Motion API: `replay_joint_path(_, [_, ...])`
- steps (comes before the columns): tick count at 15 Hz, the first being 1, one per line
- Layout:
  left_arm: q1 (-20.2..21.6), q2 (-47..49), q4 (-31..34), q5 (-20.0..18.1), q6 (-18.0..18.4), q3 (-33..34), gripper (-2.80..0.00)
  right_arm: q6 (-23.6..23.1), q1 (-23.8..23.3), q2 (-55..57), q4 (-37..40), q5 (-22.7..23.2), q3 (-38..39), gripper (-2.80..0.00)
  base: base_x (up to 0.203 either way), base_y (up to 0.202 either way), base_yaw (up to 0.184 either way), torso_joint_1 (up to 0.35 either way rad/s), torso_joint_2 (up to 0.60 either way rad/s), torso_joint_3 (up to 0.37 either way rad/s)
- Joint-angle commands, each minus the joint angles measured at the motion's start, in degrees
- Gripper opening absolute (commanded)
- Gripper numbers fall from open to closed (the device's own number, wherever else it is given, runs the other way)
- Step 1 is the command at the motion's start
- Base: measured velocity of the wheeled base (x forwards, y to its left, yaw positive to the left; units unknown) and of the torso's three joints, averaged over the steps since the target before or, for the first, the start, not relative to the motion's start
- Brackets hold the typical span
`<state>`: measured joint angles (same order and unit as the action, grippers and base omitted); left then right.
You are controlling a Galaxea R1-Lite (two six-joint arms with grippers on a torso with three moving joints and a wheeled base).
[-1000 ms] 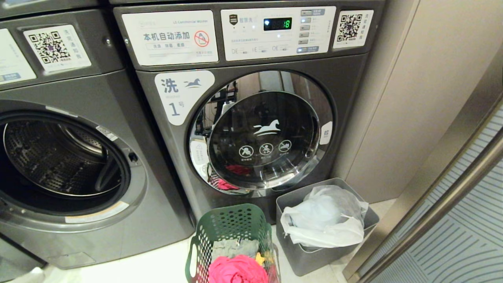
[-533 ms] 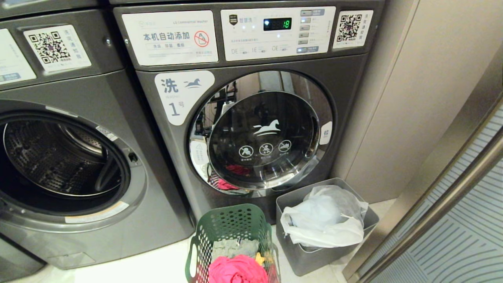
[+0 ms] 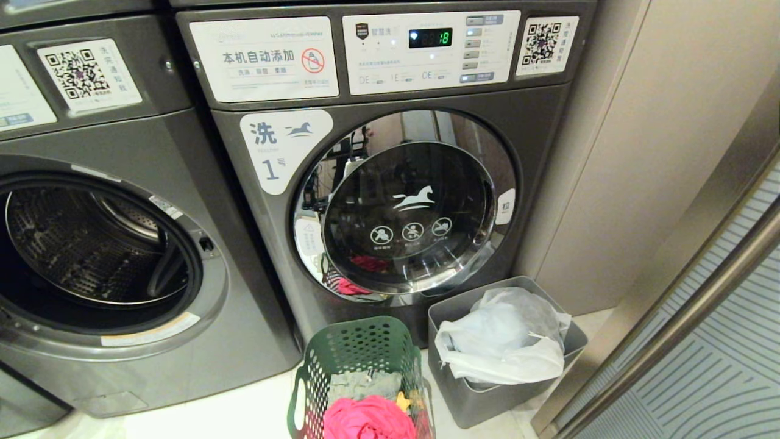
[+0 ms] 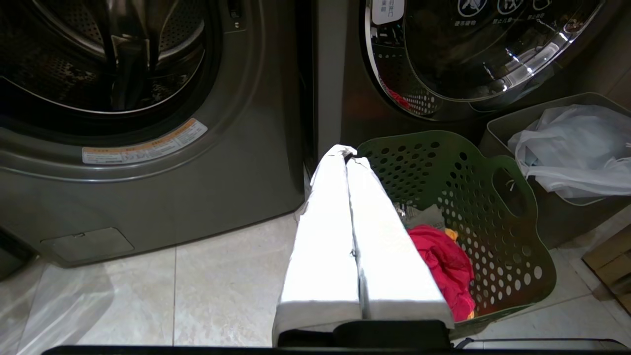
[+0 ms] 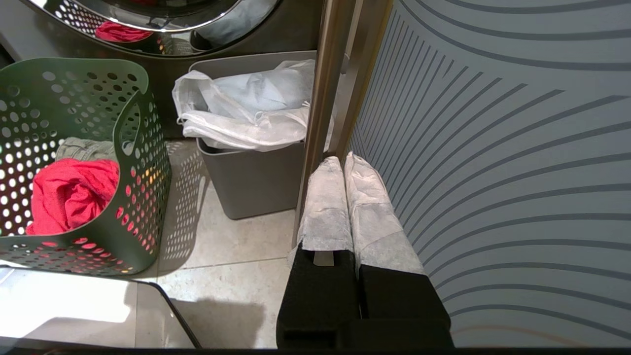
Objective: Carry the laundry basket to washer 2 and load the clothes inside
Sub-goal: Place the clothes into the washing machine
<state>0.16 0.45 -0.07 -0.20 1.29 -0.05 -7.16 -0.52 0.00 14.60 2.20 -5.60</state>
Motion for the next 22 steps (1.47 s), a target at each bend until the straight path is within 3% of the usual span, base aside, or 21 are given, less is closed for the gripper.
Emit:
replay_joint_path(1, [0.0,-0.4,0.0,0.0,0.0,0.0,-2.80,-0.1,0.0,0.1,0.1,0.0,0.0,-2.80,0.000,0.000,0.000,0.000,0.00,0.000])
replay_joint_path(7, [0.0,-0.4,-0.2,0.5,-3.1,0.0,-2.80,-0.1,0.0,0.1,0.1,0.0,0.0,-2.80,0.000,0.000,0.000,0.000,0.00,0.000])
replay_joint_path(12, [0.0,-0.4,-0.3,0.5,-3.5,0.0,-2.80,-0.1,0.0,0.1,0.1,0.1,0.0,-2.80,0.000,0.000,0.000,0.000,0.00,0.000])
replay_joint_path(22, [0.0,-0.4,-0.3,0.5,-3.6,0.0,-2.80,-0.3,0.0,0.1,0.1,0.3,0.0,-2.80,0.000,0.178,-0.002,0.002,0.00,0.003])
